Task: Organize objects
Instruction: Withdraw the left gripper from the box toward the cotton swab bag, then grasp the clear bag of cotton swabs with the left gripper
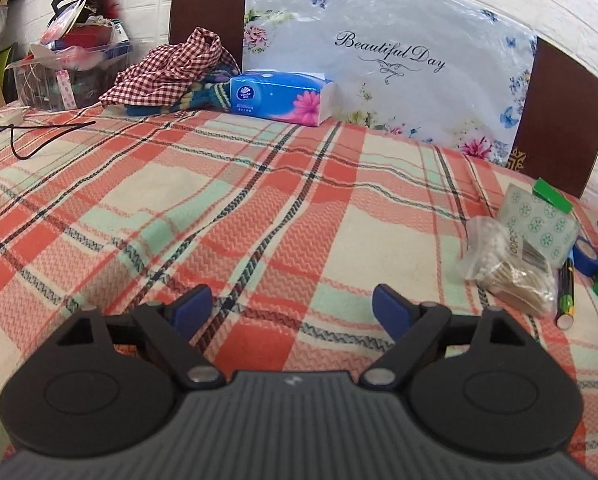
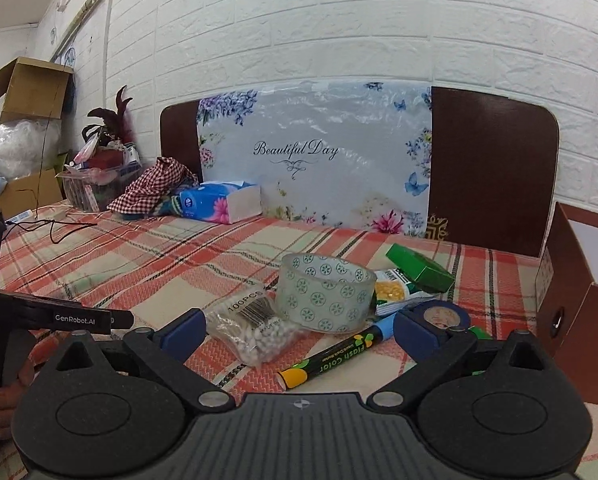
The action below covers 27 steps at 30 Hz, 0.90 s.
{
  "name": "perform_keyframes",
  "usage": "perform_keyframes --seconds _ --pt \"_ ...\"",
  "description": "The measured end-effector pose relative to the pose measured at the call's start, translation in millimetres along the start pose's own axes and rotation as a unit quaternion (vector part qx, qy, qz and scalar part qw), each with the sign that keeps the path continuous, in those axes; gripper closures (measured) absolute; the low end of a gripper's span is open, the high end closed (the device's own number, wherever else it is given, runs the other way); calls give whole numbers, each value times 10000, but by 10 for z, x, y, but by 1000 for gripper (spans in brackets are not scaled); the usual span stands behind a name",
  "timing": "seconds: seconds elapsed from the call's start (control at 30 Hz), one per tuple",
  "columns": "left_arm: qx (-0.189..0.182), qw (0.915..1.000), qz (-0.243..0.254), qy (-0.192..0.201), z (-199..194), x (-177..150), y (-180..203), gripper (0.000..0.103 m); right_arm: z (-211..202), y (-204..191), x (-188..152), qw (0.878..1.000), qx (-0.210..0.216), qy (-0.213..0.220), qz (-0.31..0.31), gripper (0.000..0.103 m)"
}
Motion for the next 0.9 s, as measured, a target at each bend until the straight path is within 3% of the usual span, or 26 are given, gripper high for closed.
perform_keyframes --seconds 0.07,0.3,0.4,0.57,0.67,0.73,0.77,0.8,0.9 --pt "-94 9999 -128 51 -9 11 -41 14 56 -41 -16 9999 7 -120 15 11" --pt "-227 9993 -289 118 -20 11 -95 14 150 -182 -21 9990 245 -250 -287 41" --pt "-237 9992 -287 132 -20 11 -97 14 279 -295 -2 9978 340 -315 -483 47" --pt "-236 9992 -275 138 -16 7 -94 14 597 -474 -41 9932 203 -514 -1023 47" --pt "-178 9996 -171 113 1 4 -57 14 829 -459 -101 9913 135 -684 -1119 41" --pt "-136 9998 -117 102 6 -2 -34 14 874 -490 -84 9909 192 -661 -1160 42" --pt "-121 9998 -101 99 9 -2 -29 14 883 -515 -76 9901 241 -629 -1231 55" --pt "-115 9998 -94 98 12 0 -27 14 879 -552 -75 9888 285 -602 -1332 61" --pt "-108 9998 -101 97 16 0 -24 14 833 -617 -81 9864 326 -529 -1522 68"
Point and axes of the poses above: each gripper's, at about its wrist camera, not at the fingertips, and z roughly the way its jaws point, y to its right, x to its top, the point moved 1 cm from there along z, roughly the way its jaws point, and after that the axes turned 9 degrees about -x, right-handed, at the moved point
